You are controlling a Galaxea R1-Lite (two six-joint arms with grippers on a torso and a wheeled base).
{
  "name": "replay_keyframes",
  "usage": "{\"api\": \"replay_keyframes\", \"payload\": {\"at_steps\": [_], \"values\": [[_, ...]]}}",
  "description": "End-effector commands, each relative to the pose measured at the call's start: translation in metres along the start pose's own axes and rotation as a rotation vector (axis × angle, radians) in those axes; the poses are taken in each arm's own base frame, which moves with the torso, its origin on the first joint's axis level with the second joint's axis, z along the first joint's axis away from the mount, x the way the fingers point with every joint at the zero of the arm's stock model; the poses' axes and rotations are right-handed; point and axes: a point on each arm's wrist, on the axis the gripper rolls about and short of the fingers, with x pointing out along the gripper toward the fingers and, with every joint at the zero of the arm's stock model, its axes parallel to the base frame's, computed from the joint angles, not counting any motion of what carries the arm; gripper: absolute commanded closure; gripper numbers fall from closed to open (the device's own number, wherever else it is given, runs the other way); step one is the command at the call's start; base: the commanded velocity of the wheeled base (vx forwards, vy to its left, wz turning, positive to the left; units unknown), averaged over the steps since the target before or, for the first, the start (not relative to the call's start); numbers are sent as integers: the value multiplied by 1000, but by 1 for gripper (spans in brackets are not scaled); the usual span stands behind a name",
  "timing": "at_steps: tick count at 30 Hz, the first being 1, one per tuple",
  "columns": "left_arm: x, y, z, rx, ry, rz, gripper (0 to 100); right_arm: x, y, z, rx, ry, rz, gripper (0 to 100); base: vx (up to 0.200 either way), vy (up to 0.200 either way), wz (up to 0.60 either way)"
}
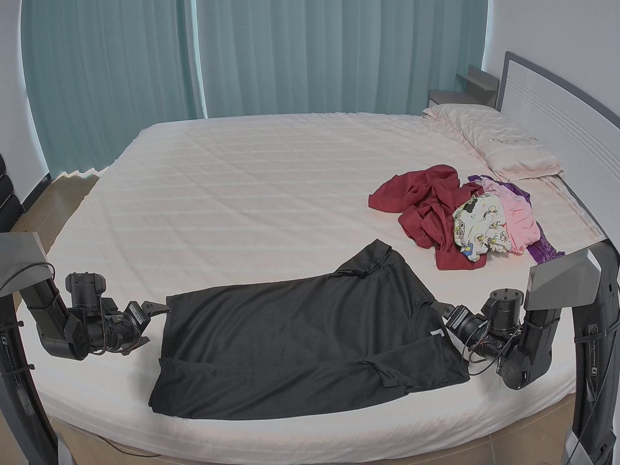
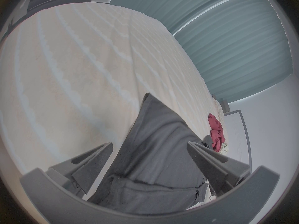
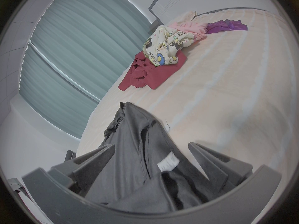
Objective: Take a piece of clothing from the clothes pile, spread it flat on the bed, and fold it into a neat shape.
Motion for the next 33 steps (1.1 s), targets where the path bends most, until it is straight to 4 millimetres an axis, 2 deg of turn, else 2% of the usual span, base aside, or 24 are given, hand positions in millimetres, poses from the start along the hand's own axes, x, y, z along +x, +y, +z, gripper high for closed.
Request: {"api": "replay_keyframes", "payload": {"at_steps": [1,7,19,26,29,30,33], "values": [[-1,0,0,-2,0,-2,0,-1,0,-1,-1,4,-2,0,0,0,0],[-1,1,0,-4,2,0,0,-1,-1,-1,-1,6,-4,0,0,0,0],[-1,0,0,2,-3,3,0,-1,0,-1,1,3,-1,0,0,-200,0],[-1,-2,1,5,-10,-2,0,-1,-1,-1,0,5,-5,0,0,0,0],[1,-5,7,13,-37,-6,0,-1,-1,-2,-1,9,-5,0,0,0,0],[5,-7,15,25,-84,-8,0,-1,-1,-3,-2,10,-4,0,0,0,0],[16,-5,23,34,-169,42,0,-1,0,-4,-4,14,-3,0,0,0,0]]}}
